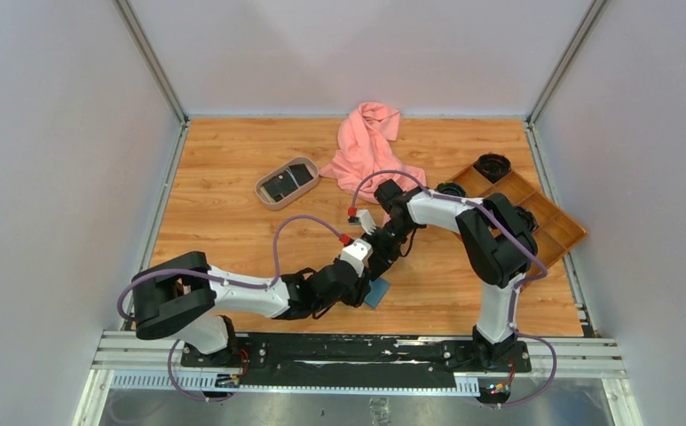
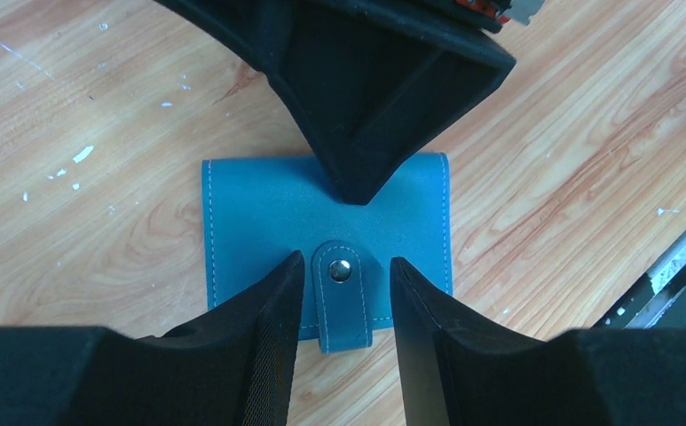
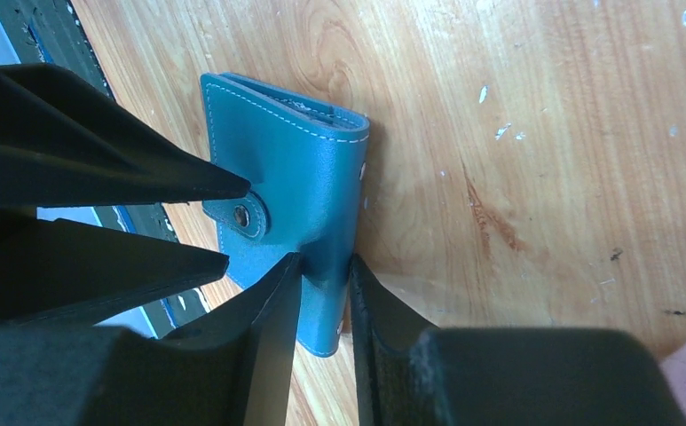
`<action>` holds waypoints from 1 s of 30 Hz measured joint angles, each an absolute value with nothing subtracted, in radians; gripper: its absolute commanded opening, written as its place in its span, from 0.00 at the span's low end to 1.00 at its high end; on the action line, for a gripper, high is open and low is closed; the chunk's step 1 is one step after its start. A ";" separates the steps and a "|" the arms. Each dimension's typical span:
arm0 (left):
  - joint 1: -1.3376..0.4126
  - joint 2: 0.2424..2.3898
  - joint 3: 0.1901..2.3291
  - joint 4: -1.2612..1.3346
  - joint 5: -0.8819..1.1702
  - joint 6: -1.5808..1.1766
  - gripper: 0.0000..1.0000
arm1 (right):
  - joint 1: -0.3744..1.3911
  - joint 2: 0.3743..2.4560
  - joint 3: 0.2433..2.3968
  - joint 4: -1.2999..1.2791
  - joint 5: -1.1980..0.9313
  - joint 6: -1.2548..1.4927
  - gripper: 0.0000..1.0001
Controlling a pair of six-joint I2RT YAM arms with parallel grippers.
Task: Put the credit cards into the card holder
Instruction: Open the card holder at the center of the board.
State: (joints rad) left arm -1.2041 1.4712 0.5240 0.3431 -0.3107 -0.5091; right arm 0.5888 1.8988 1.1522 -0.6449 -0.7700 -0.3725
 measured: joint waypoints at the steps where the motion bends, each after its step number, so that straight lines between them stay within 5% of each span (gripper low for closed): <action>1: -1.208 1.478 0.531 0.334 -0.318 -0.514 0.45 | 0.589 1.899 1.153 -0.646 -0.768 -0.372 0.28; 16: -1.259 1.599 0.700 0.122 -0.463 -0.543 0.35 | 0.591 1.905 1.159 -0.648 -0.751 -0.363 0.21; 22: -1.299 1.658 0.797 -0.006 -0.549 -0.564 0.02 | 0.591 1.905 1.159 -0.648 -0.749 -0.362 0.18; 30: -1.307 1.646 0.795 -0.040 -0.607 -0.580 0.00 | 0.591 1.906 1.159 -0.648 -0.747 -0.361 0.16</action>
